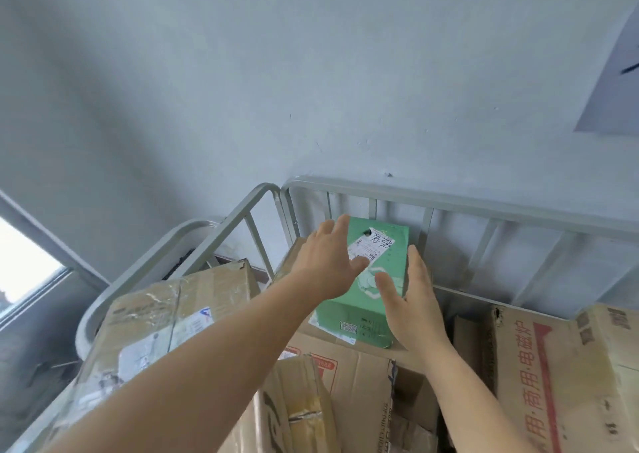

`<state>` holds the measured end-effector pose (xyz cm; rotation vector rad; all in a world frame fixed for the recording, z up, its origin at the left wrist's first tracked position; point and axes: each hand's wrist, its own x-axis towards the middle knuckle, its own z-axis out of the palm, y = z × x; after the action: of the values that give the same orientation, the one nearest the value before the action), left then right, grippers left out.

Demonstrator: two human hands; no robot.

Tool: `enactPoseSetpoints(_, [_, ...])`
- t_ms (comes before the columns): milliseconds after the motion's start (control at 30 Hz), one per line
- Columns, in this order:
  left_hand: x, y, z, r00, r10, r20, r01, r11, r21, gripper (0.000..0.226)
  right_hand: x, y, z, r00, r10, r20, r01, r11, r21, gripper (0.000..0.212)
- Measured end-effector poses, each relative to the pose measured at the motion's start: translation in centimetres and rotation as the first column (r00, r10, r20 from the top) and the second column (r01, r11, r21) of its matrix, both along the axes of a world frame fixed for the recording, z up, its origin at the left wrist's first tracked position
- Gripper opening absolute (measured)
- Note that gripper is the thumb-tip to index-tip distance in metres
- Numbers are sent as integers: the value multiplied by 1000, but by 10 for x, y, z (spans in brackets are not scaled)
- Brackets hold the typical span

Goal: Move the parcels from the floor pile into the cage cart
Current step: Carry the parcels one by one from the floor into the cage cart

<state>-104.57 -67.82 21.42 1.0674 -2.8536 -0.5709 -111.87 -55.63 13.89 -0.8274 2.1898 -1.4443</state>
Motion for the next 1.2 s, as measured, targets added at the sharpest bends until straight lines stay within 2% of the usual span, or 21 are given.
enactPoseSetpoints(167, [85, 12, 55, 992, 23, -120, -31, 998, -63, 81, 51, 5, 60, 996, 52, -67, -55, 998, -42, 75])
enactPoseSetpoints(267, [147, 12, 63, 983, 109, -147, -120, 991, -67, 80, 88, 3, 80, 990, 133, -44, -133, 991, -10, 74])
enactPoseSetpoints(367, [203, 8, 54, 971, 215, -108, -221, 974, -48, 79, 126, -1, 85, 972, 236, 19, -237, 971, 25, 78])
enactPoseSetpoints(500, [263, 9, 33, 943, 330, 42, -329, 944, -21, 75, 170, -5, 82, 937, 328, 119, -343, 927, 154, 89])
enactPoseSetpoints(600, [291, 15, 19, 913, 398, 94, -406, 909, 98, 65, 191, -4, 77, 927, 334, 171, -368, 898, 243, 95])
enactPoseSetpoints(667, [302, 21, 15, 905, 425, 35, -422, 881, 216, 66, 196, -2, 72, 930, 318, 184, -360, 887, 290, 99])
enactPoseSetpoints(767, [308, 29, 12, 879, 471, -72, -430, 849, 307, 62, 198, 4, 73, 939, 279, 201, -334, 879, 341, 99])
enactPoseSetpoints(1000, [301, 42, 17, 863, 472, -181, -391, 849, 355, 63, 198, 35, 88, 965, 193, 175, -242, 914, 326, 99])
enactPoseSetpoints(1100, [284, 53, 30, 877, 423, -228, -335, 878, 341, 67, 187, 55, 107, 982, 138, 127, -171, 937, 304, 88])
enactPoseSetpoints(1200, [253, 65, 41, 894, 350, -280, -249, 907, 339, 68, 165, 79, 125, 992, 98, 74, -115, 954, 275, 64])
